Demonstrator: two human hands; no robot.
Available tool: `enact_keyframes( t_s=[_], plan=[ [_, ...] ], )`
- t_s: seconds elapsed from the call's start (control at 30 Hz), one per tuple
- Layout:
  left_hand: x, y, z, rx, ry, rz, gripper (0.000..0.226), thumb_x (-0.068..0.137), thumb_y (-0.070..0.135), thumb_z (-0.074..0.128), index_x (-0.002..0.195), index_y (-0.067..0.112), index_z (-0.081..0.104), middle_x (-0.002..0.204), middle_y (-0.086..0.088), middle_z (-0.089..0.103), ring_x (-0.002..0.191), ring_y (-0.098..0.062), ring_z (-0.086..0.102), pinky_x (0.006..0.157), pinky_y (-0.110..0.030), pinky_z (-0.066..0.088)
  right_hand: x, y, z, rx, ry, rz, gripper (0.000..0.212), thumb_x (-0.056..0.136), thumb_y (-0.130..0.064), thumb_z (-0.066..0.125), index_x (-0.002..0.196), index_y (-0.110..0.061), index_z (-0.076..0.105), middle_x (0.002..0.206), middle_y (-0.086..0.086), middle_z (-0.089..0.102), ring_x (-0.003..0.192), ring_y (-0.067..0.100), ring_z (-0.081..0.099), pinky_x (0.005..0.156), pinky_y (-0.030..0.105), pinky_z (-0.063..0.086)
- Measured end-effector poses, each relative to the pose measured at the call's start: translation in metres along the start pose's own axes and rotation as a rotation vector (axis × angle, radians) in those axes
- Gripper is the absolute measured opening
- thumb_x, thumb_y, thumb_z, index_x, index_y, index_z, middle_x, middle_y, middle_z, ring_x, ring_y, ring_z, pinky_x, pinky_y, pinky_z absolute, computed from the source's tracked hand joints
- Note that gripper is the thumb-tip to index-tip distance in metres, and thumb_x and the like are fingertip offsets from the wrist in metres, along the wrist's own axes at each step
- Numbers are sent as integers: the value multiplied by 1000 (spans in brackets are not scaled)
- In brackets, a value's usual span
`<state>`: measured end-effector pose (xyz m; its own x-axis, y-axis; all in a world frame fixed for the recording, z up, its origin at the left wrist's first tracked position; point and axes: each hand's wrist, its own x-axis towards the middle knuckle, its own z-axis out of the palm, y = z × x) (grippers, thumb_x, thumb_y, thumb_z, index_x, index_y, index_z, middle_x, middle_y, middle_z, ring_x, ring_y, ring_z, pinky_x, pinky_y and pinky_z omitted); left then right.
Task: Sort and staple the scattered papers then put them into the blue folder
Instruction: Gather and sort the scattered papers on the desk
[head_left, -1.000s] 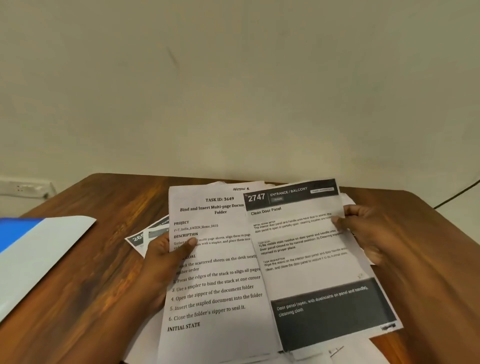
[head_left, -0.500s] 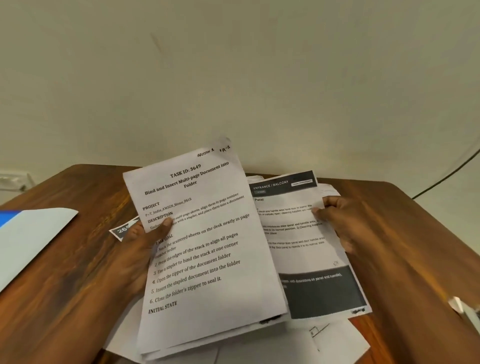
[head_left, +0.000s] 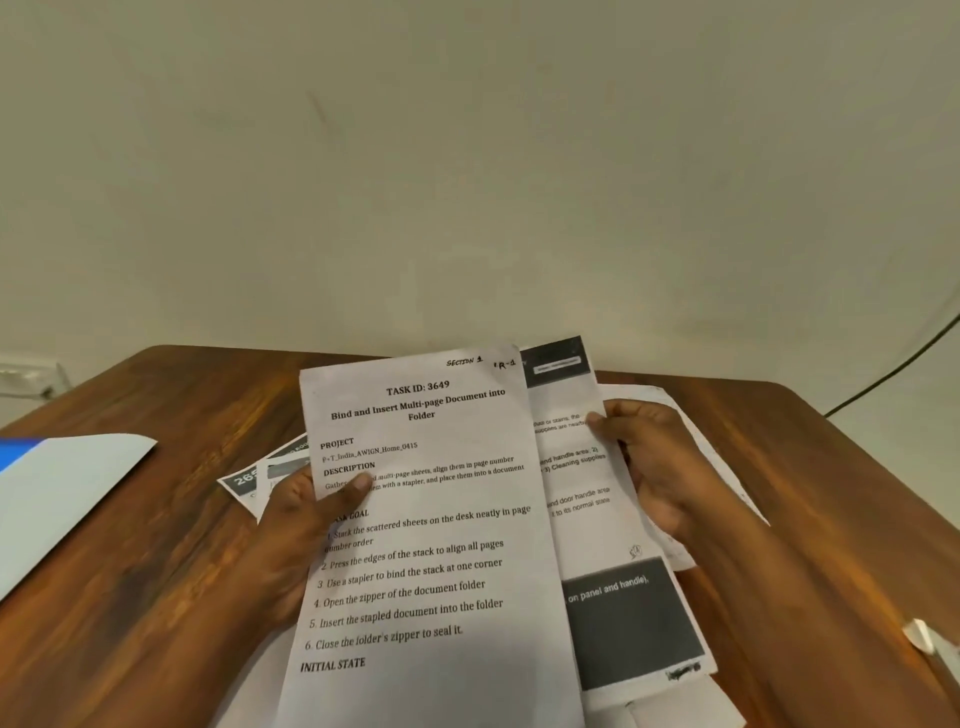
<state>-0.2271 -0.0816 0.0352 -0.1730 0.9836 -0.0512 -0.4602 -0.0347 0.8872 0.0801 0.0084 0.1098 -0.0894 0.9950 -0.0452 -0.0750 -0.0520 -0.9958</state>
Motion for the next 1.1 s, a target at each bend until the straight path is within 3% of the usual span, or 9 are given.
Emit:
enact_keyframes(
  t_s=[0.43, 0.73, 0.87, 1.0, 1.1],
  plan=[
    [4, 0, -6, -5, 40, -21, 35, 95, 6, 65, 130, 6, 65, 122, -23, 74, 102, -44, 75, 80, -61, 63, -12, 19, 31, 84, 26, -4, 18, 99, 1, 59, 104, -2, 76, 104, 16, 79, 105, 35, 74, 100, 48, 56],
    [-2, 0, 1, 42, -16, -63, 32, 97, 5, 64, 129, 7, 64, 122, -24, 74, 102, -47, 74, 75, -58, 64, -13, 26, 41, 170, 69, -4, 14, 99, -2, 61, 102, 4, 73, 106, 21, 77, 105, 35, 72, 107, 51, 52],
    [-3, -2, 5, 64, -21, -78, 30, 97, 5, 65, 127, 9, 66, 121, -23, 74, 99, -45, 75, 77, -58, 64, -18, 27, 47, 119, 35, -45, 18, 102, -3, 58, 94, 0, 73, 98, 13, 78, 97, 25, 68, 99, 36, 51],
    [-6, -3, 10, 75, 8, -72, 30, 97, 5, 65, 127, 7, 65, 117, -22, 76, 95, -42, 77, 75, -55, 65, -25, 24, 50, 51, -19, -49, 23, 105, -6, 52, 102, 8, 70, 100, 15, 77, 91, 22, 69, 85, 30, 53],
    [-8, -3, 15, 71, 40, -67, 28, 98, 5, 65, 125, 6, 66, 114, -22, 77, 93, -42, 77, 70, -52, 66, -30, 20, 50, -77, -37, -92, 28, 108, -25, 54, 96, -13, 76, 93, -6, 81, 83, 6, 74, 76, 19, 56]
  ],
)
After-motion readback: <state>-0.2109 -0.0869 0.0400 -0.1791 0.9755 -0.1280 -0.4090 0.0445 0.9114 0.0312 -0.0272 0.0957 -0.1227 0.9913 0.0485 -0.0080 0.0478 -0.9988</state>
